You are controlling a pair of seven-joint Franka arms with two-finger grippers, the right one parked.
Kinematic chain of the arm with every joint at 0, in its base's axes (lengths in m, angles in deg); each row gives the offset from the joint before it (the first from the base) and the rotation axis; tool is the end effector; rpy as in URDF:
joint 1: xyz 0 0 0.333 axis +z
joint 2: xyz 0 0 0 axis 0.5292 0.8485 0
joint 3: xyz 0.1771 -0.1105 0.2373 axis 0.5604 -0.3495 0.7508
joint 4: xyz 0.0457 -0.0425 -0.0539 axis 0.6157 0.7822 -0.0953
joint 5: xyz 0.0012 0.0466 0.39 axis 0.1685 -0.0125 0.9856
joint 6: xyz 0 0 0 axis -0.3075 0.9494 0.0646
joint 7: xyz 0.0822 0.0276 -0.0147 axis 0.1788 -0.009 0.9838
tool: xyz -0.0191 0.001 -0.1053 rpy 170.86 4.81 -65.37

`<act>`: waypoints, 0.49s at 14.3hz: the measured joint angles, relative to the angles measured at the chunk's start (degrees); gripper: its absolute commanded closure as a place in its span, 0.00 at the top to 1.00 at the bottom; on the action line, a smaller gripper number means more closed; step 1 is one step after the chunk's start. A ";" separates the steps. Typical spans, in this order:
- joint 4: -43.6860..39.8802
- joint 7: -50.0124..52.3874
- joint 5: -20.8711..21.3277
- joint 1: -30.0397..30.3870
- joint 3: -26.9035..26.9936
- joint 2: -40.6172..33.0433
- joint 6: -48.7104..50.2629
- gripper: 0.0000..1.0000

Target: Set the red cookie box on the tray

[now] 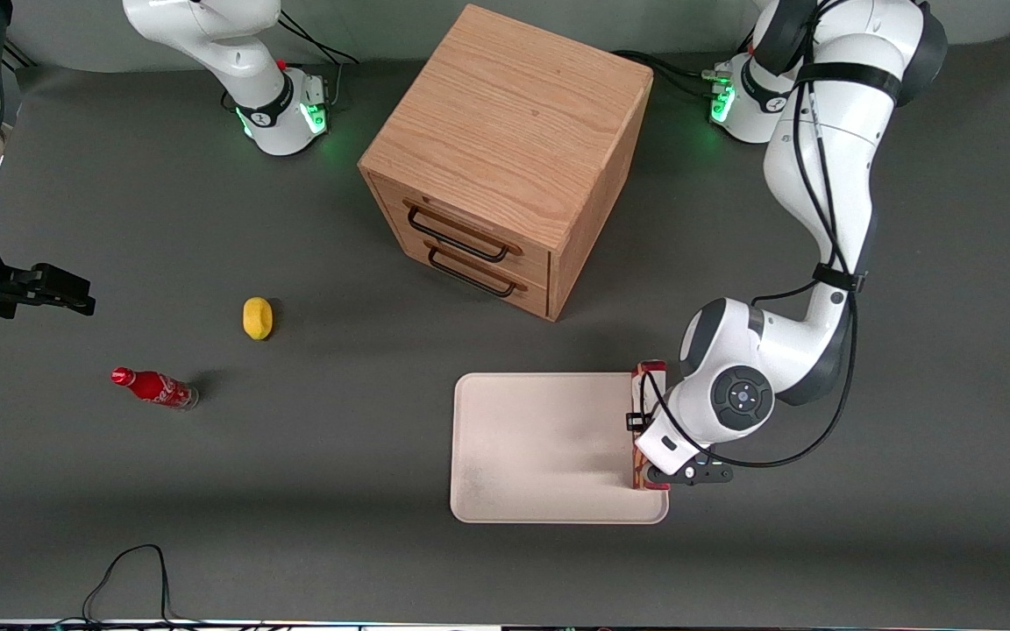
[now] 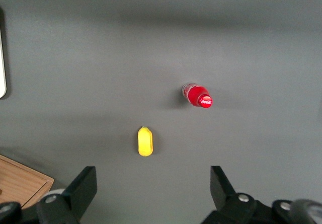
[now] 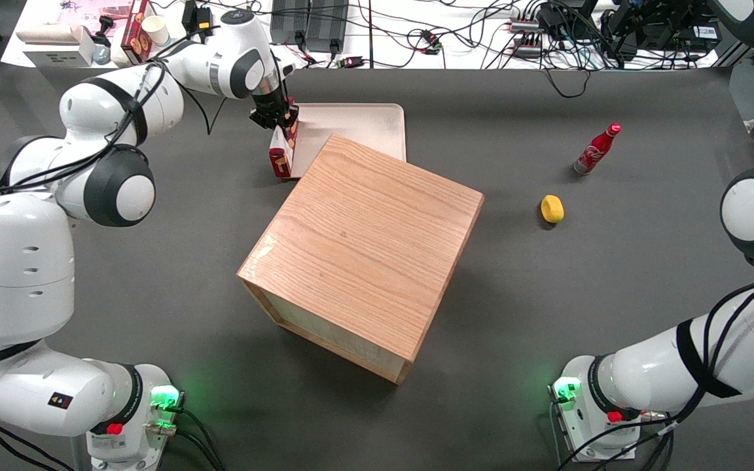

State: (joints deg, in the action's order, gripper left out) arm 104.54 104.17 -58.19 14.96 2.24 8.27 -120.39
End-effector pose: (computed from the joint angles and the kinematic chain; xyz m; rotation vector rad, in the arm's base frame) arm 0.6983 -0.2763 0.2402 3.0539 0.0169 -0.0870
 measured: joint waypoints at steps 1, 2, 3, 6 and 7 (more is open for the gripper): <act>0.12 0.00 0.00 0.00 0.00 0.00 -0.16 1.00; 0.06 0.00 0.00 0.00 0.00 -0.06 -0.32 1.00; -0.11 0.00 0.01 0.00 0.00 -0.28 -0.42 1.00; -0.08 0.00 0.05 0.08 0.26 -3.48 0.69 1.00; 0.12 0.00 0.07 0.28 0.60 -5.34 2.27 1.00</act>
State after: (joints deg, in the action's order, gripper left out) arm 104.66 104.17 -58.12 15.24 2.84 2.93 -118.12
